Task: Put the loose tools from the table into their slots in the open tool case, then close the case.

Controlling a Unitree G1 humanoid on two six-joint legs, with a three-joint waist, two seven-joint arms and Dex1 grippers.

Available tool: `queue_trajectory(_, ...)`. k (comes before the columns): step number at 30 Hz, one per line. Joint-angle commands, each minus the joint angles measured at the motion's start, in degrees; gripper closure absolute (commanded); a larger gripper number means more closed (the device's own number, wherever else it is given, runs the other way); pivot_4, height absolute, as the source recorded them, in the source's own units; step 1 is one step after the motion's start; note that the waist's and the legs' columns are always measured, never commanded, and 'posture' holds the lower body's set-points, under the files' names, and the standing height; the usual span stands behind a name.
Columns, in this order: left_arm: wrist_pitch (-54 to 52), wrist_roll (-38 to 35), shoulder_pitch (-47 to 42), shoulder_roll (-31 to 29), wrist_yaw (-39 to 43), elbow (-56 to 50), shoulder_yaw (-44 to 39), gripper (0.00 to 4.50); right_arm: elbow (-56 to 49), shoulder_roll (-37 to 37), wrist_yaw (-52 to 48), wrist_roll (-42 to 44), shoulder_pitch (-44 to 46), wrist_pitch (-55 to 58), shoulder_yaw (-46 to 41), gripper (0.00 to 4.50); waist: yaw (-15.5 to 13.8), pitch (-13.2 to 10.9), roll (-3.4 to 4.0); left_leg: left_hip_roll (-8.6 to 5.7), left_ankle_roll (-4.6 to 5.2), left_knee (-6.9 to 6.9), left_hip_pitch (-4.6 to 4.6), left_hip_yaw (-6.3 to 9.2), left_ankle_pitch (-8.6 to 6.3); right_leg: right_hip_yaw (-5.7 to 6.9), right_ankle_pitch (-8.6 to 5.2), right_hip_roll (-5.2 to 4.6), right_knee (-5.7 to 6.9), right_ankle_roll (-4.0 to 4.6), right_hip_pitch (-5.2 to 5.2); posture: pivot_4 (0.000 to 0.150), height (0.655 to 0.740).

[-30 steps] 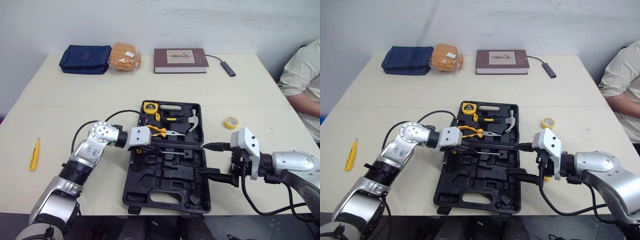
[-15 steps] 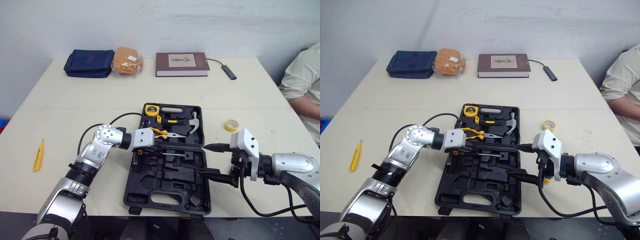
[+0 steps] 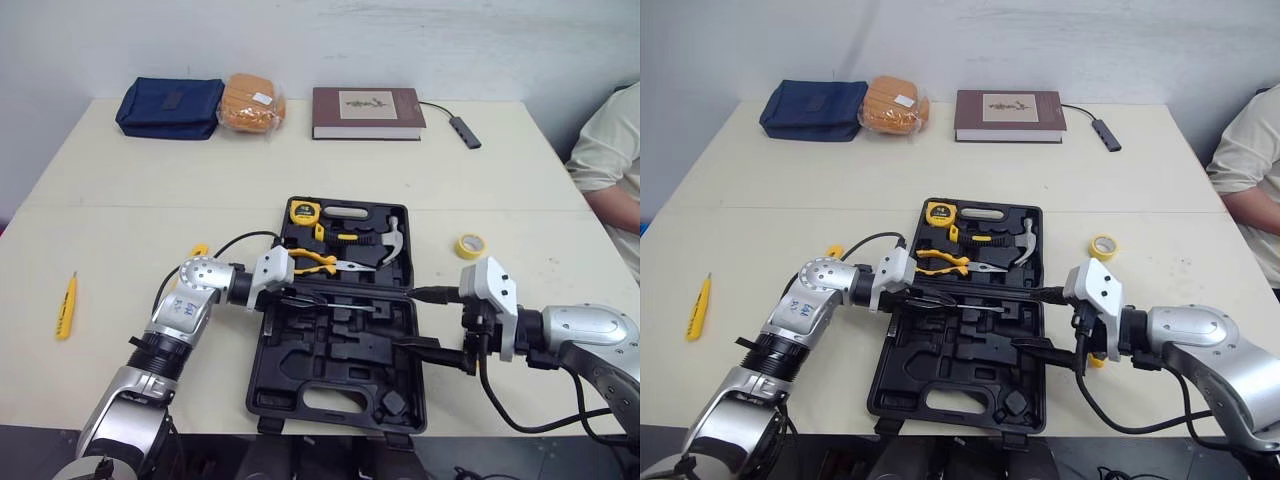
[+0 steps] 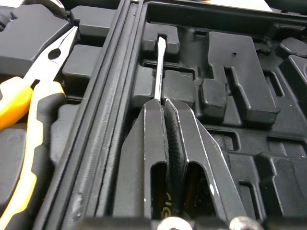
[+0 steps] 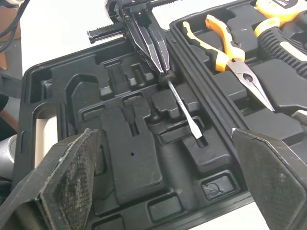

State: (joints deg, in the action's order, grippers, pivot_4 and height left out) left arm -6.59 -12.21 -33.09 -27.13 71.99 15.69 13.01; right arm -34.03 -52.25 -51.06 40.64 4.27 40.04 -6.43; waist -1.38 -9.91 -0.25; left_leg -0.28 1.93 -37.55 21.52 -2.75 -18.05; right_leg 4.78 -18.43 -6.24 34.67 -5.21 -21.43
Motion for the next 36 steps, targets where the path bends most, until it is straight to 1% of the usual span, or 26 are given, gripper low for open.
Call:
queue_trajectory(1,1.3,2.3,-0.1,-0.5,0.1,0.8,1.5,4.38,-1.6,0.4,-0.2,0.3,0.5,-0.6,-0.1,0.00,0.0,0.0,-0.05,0.00,0.00,0.00,0.00,0.00,0.00,-0.01,0.02,0.00,0.02,-0.04,0.00,0.150,0.7400)
queue_trajectory(9,3.0,9.8,-0.6,-2.3,-2.0,5.0,6.2,4.38,-2.2,0.5,0.1,0.5,-0.2,-0.4,-0.5,0.00,-0.1,0.0,-0.05,0.00,0.01,0.01,-0.06,0.02,0.01,-0.04,0.04,-0.05,0.08,-0.06,0.01,0.150,0.7400)
queue_trajectory(17,1.2,3.4,-2.3,0.3,-1.7,2.4,1.7,4.38,-2.5,0.5,0.4,0.6,-0.5,-0.4,-0.5,0.00,-0.1,-0.1,-0.04,-0.02,0.09,-0.03,-0.16,0.08,0.00,-0.03,0.05,-0.14,0.06,-0.07,0.16,0.150,0.7400)
queue_trajectory(23,-0.4,0.6,-2.8,1.7,-1.7,1.4,-0.7,4.38,-2.6,0.4,0.2,0.5,-0.7,-0.4,-0.4,0.00,-0.1,-0.2,-0.09,-0.03,0.05,-0.05,0.01,0.08,0.02,0.01,0.05,-0.13,0.07,-0.08,0.01,0.150,0.7400)
queue_trajectory(27,-1.5,-0.8,-3.1,1.9,-1.0,0.1,-1.3,4.38,-2.4,0.4,0.0,0.4,-0.8,-0.5,-0.4,0.00,-0.1,-0.2,-0.10,-0.04,0.05,-0.06,0.02,0.08,0.02,0.03,0.06,-0.13,0.09,-0.09,0.00,0.150,0.7400)
queue_trajectory(31,-1.7,-0.5,-3.6,1.9,-0.9,0.1,-1.1,4.38,-2.3,0.3,-0.1,0.3,-0.8,-0.6,-0.3,0.00,-0.1,-0.2,-0.11,-0.04,0.04,-0.07,0.03,0.08,0.02,0.05,0.06,-0.13,0.09,-0.09,0.00,0.150,0.7400)
queue_trajectory(36,-4.5,-3.1,-4.0,2.4,0.5,-0.4,-2.1,4.38,-2.3,0.6,0.0,0.1,-0.6,-0.6,0.0,0.00,-0.1,-0.3,-0.11,-0.05,0.04,-0.07,0.05,0.08,0.02,0.07,0.06,-0.12,0.08,-0.09,0.00,0.150,0.7400)
